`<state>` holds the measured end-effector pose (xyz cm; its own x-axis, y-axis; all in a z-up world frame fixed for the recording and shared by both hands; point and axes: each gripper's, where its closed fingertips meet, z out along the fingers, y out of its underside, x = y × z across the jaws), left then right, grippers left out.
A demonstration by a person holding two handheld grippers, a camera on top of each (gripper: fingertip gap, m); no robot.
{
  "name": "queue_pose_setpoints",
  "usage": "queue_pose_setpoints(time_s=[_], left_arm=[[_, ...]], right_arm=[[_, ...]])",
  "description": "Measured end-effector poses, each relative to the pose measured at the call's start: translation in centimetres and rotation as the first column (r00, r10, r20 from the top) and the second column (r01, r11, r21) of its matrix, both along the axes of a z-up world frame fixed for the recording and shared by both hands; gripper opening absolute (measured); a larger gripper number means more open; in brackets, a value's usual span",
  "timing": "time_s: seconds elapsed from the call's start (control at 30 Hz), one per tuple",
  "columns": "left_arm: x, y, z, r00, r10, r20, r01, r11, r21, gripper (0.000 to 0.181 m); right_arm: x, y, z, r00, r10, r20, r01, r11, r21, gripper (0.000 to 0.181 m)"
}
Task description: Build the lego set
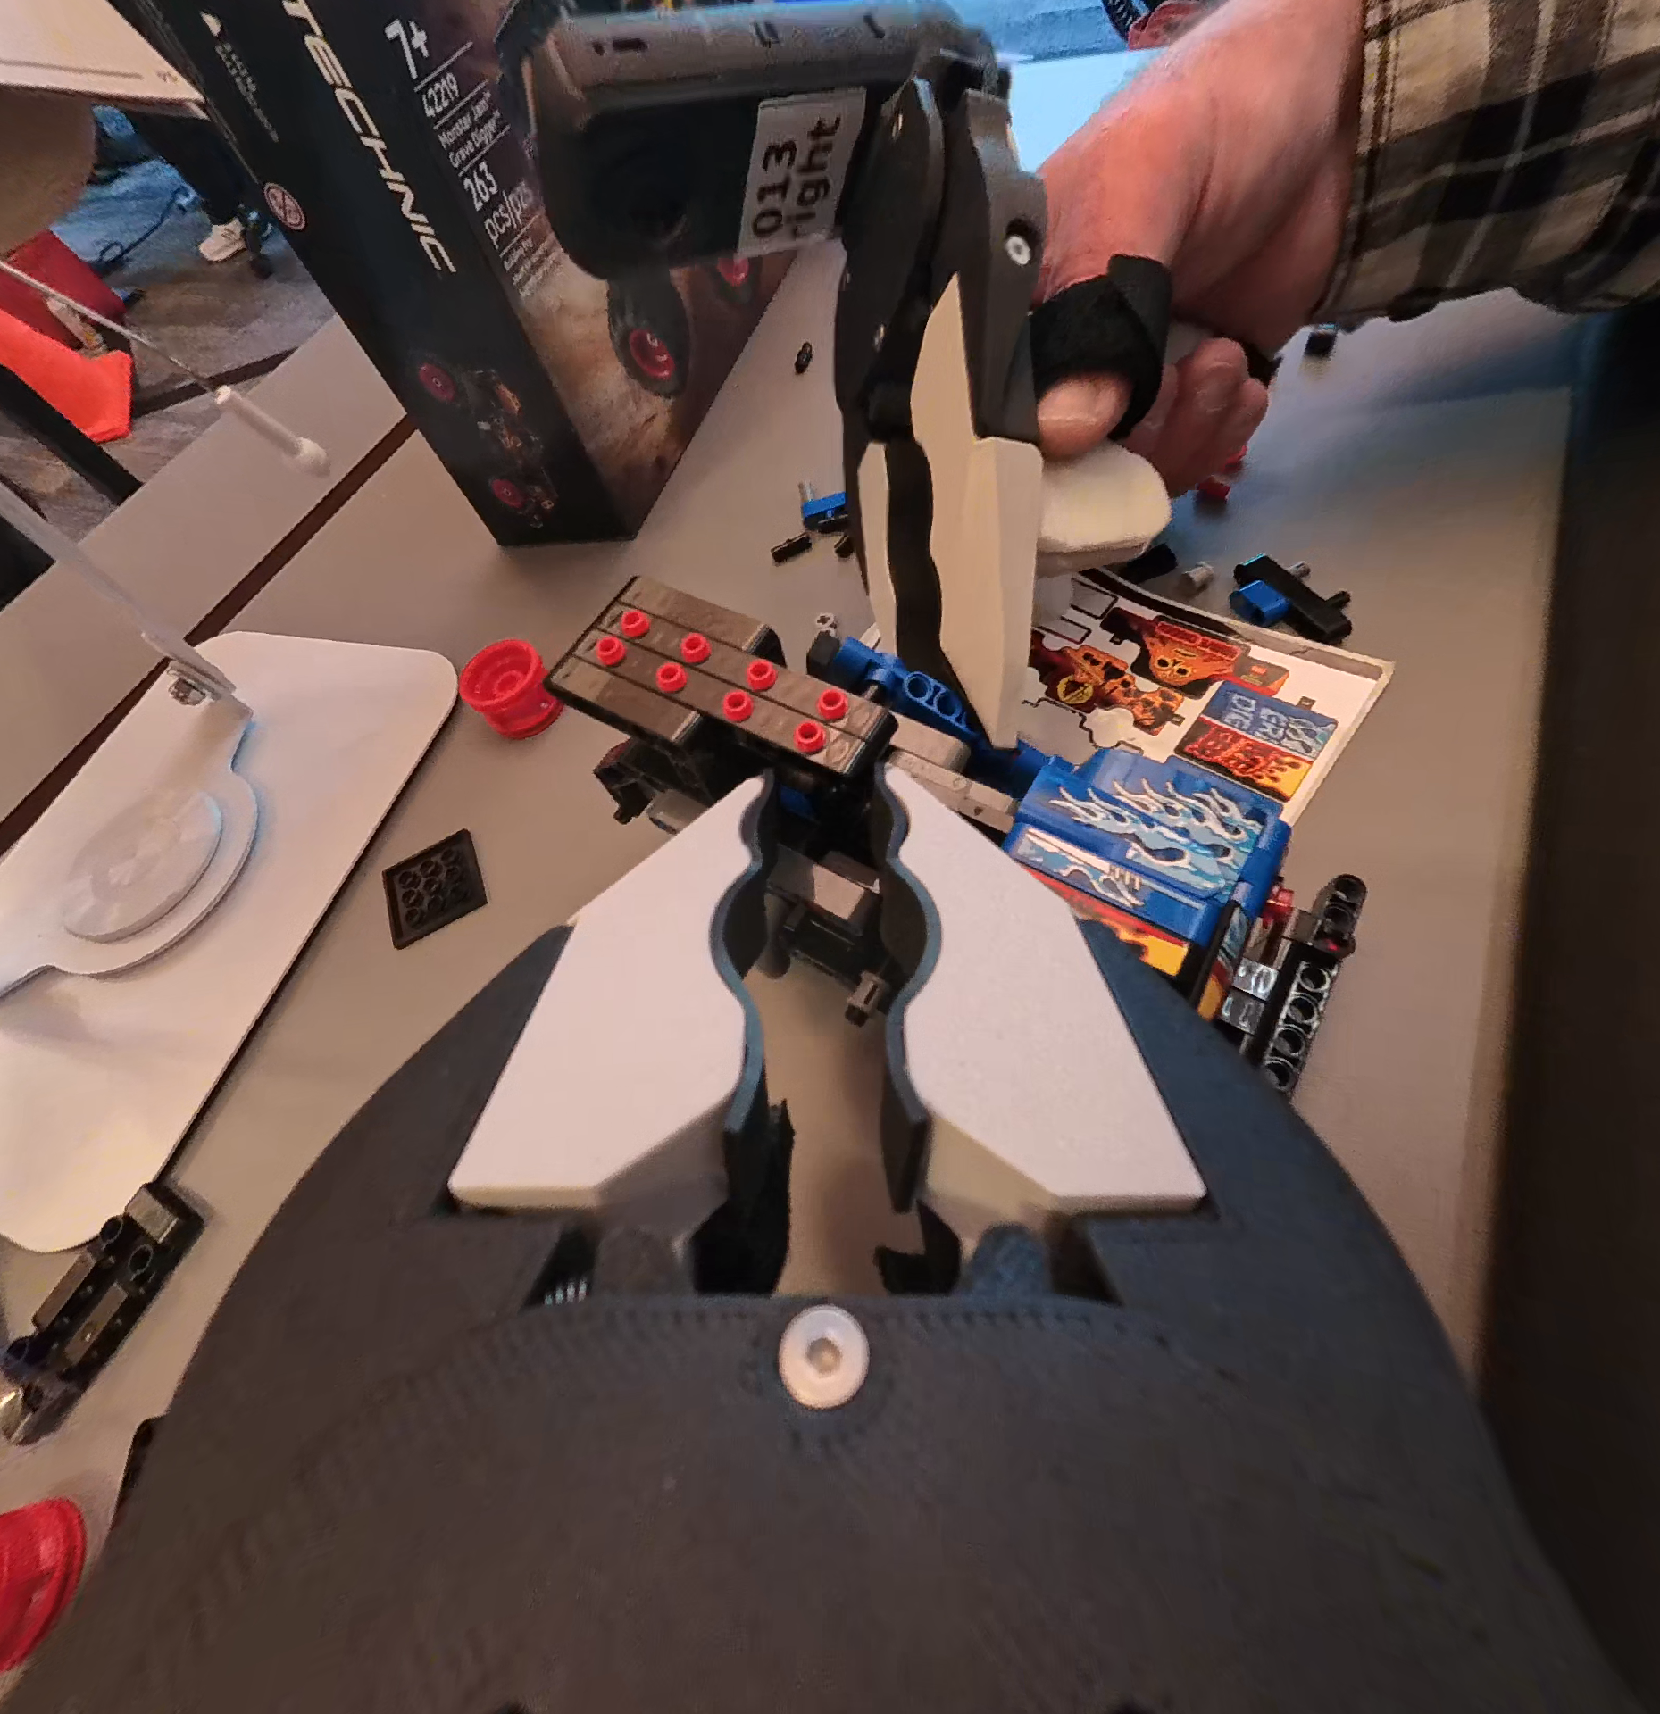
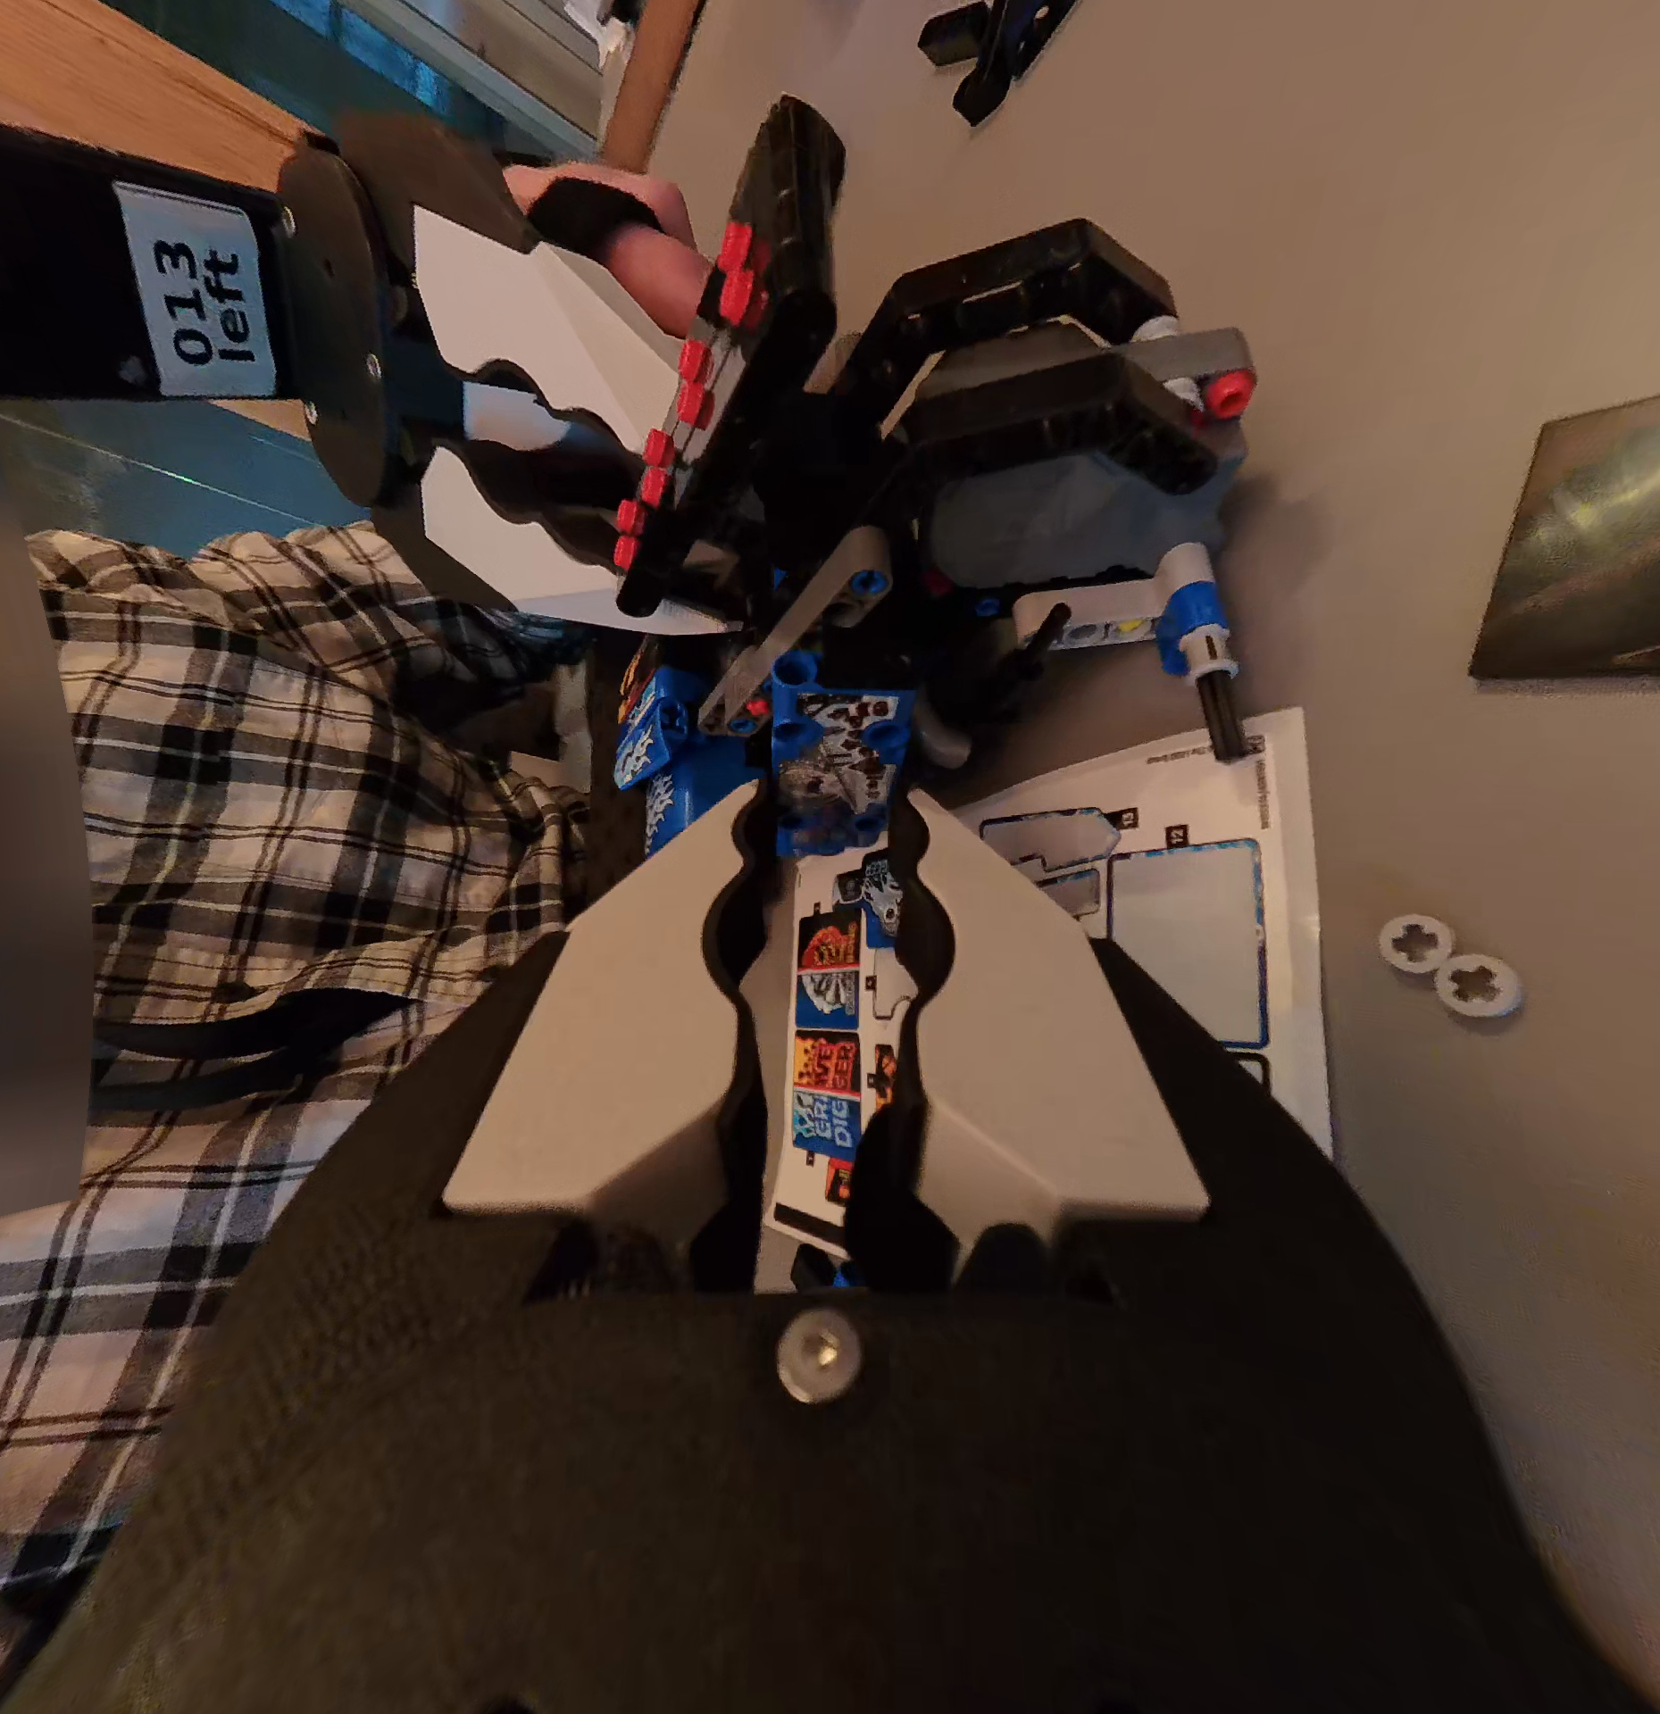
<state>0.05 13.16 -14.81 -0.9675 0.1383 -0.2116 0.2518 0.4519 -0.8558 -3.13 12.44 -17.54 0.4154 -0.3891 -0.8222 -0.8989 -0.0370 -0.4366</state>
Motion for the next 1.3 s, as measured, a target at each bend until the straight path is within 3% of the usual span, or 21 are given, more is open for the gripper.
queue_pose_setpoints(time_s=[0.43,0.73,0.8,1.3], left_arm=[[-0.10,0.04,0.01,1.000,-0.005,-0.003,0.005,1.000,-0.004,0.017],[-0.02,0.08,0.02,1.000,-0.003,-0.007,0.003,1.000,-0.006,0.018],[-0.03,0.09,0.03,1.000,-0.004,-0.006,0.004,1.000,-0.006,0.017],[-0.12,0.21,0.04,1.000,-0.020,0.008,0.020,1.000,-0.004,0.018]], right_arm=[[0.09,0.70,0.13,0.998,-0.021,-0.061,0.026,0.996,0.090,0.022],[0.16,1.03,0.46,0.991,-0.132,-0.033,0.135,0.984,0.113,0.032],[0.28,0.98,0.13,0.989,-0.150,-0.017,0.151,0.986,0.077,0.024],[0.14,0.93,0.20,0.991,-0.130,-0.026,0.132,0.986,0.098,0.023]])
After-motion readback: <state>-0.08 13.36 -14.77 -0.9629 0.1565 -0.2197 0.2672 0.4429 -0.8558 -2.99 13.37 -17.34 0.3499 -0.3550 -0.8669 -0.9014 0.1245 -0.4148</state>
